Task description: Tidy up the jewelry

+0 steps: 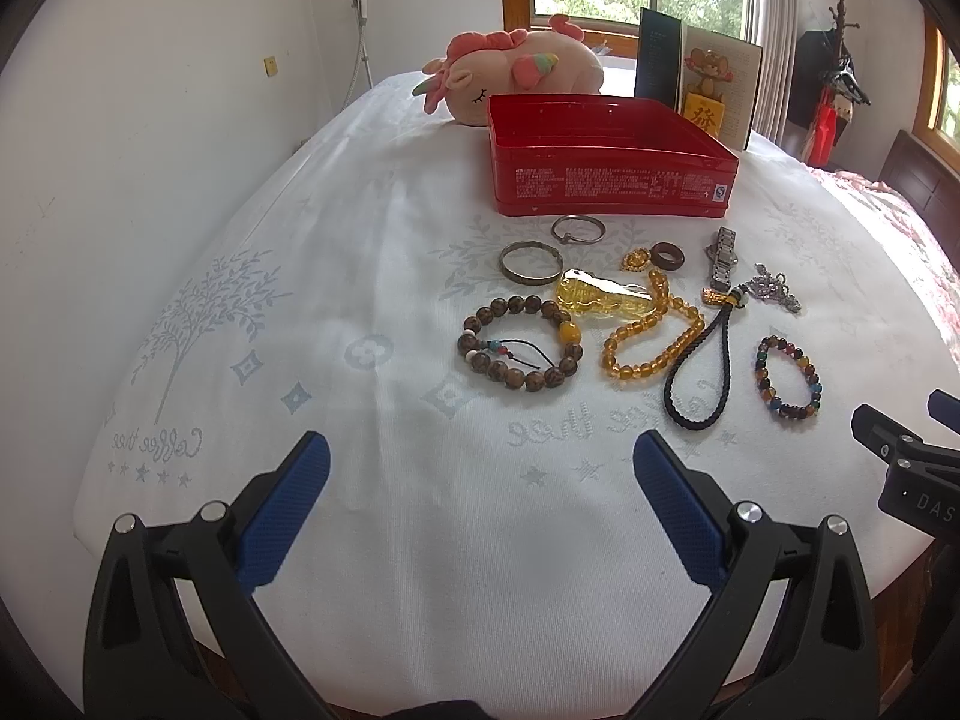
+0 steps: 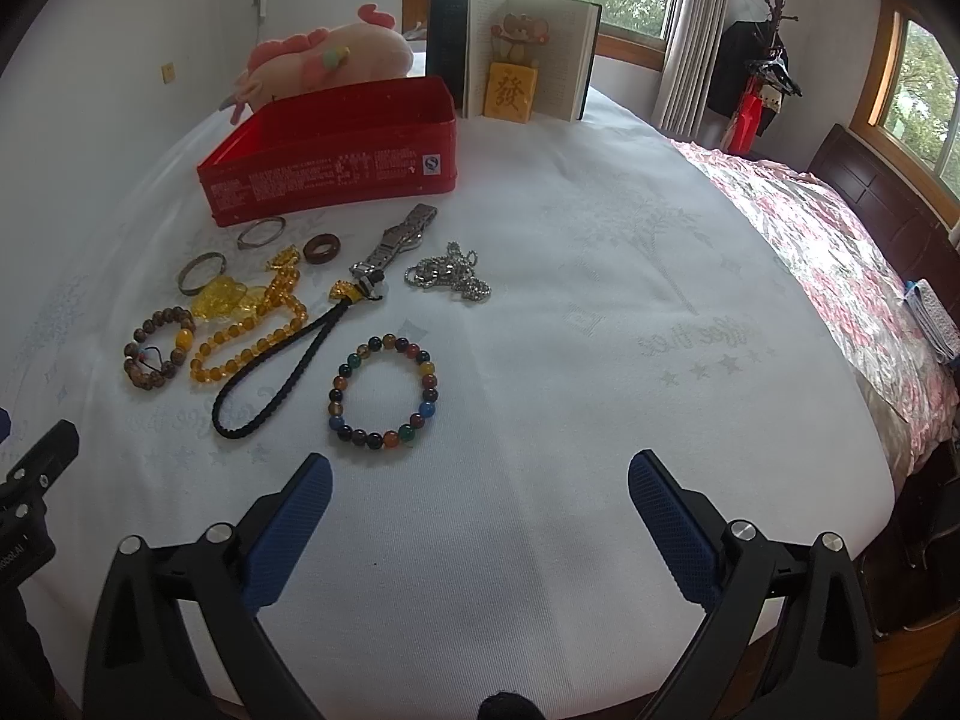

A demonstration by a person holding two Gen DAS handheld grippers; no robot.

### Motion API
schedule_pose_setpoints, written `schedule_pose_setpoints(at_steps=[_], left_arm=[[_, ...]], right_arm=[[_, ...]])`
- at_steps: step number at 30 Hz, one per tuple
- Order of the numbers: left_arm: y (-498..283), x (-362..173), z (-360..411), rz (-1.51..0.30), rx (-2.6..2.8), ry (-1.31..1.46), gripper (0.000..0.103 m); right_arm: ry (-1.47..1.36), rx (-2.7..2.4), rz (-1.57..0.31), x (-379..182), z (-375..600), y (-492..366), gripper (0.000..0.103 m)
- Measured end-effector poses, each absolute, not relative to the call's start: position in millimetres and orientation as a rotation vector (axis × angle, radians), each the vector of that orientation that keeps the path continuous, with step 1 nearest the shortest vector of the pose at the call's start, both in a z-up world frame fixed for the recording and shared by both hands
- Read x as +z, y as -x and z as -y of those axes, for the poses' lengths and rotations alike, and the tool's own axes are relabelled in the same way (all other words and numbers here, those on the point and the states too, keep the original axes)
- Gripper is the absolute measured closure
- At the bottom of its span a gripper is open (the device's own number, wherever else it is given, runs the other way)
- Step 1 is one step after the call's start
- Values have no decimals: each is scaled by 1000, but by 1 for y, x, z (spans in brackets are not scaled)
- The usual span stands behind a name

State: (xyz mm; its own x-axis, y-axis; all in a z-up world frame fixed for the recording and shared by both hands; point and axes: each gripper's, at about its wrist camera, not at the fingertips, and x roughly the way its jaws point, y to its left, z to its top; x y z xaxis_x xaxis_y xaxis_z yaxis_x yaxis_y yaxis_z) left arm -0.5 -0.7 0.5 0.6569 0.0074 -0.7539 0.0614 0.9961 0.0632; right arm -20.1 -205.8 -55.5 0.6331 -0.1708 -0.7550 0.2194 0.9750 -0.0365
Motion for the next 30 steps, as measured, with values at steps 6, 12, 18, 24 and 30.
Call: schedule_pose_setpoints(at_steps=[6,12,18,24,30], left_arm=[[0,0,1,-855,-31,-87,3],[0,-1,-1,-855,-31,-87,3],[-1,-5,-5,-854,-31,-87,3],[0,-5,-6,-855,-31,-88,3],[0,-5,-6,-857,-31,-88,3]], right_arm=[[-60,-221,-858,-58,203,21,4],[-61,-221,-859,-59,202,21,4],[-62,-221,-861,-59,203,20,4],[-63,-220,-861,-60,202,20,4],[-67,-212,-862,-63,200,20,4]])
